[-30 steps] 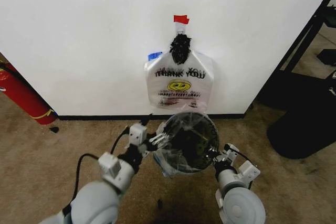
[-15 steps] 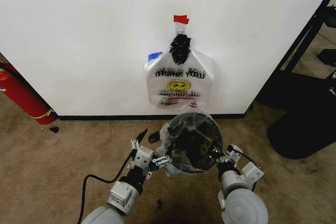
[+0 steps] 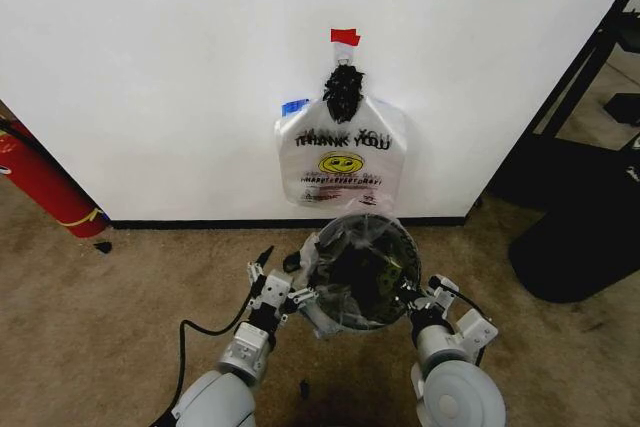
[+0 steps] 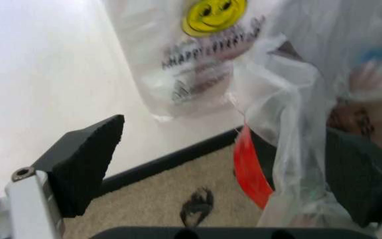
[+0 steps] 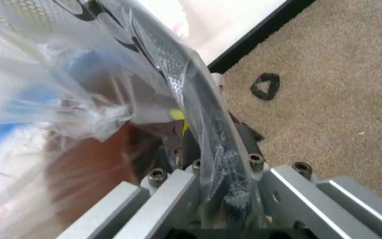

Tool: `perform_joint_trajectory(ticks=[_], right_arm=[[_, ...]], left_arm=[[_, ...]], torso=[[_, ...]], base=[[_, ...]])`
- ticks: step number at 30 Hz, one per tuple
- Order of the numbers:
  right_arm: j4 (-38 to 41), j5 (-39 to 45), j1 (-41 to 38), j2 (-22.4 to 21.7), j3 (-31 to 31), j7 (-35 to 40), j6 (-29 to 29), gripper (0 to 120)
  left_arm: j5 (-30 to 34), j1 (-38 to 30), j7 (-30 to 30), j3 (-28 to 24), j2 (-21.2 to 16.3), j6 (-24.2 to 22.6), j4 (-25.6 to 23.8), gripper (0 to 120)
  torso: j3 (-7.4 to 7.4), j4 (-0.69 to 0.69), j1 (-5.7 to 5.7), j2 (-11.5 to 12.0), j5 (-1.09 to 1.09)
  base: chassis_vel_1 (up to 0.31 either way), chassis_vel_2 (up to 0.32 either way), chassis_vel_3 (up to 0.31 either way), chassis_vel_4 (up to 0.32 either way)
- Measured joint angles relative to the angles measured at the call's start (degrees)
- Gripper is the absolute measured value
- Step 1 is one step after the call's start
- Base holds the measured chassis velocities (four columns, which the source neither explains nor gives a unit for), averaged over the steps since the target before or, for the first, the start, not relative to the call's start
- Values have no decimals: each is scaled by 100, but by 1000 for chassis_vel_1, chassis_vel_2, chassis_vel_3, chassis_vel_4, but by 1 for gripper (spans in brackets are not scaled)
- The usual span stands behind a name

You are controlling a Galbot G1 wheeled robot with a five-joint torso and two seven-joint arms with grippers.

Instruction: Pick up the garbage bag from the wall and place it over the trash bin.

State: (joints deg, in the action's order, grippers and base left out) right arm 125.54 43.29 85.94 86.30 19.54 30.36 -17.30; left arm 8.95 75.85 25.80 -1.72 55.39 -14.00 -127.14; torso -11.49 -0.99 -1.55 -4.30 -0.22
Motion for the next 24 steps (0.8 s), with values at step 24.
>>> perform_joint_trajectory(ticks=[24], right_arm=[[193, 274, 8, -59, -13, -7, -25, 0]], left_arm=[[970, -497, 246, 117, -10, -311, 195, 100]], torso=[[0, 0, 0, 0, 0]], base=[[0, 0, 0, 0]])
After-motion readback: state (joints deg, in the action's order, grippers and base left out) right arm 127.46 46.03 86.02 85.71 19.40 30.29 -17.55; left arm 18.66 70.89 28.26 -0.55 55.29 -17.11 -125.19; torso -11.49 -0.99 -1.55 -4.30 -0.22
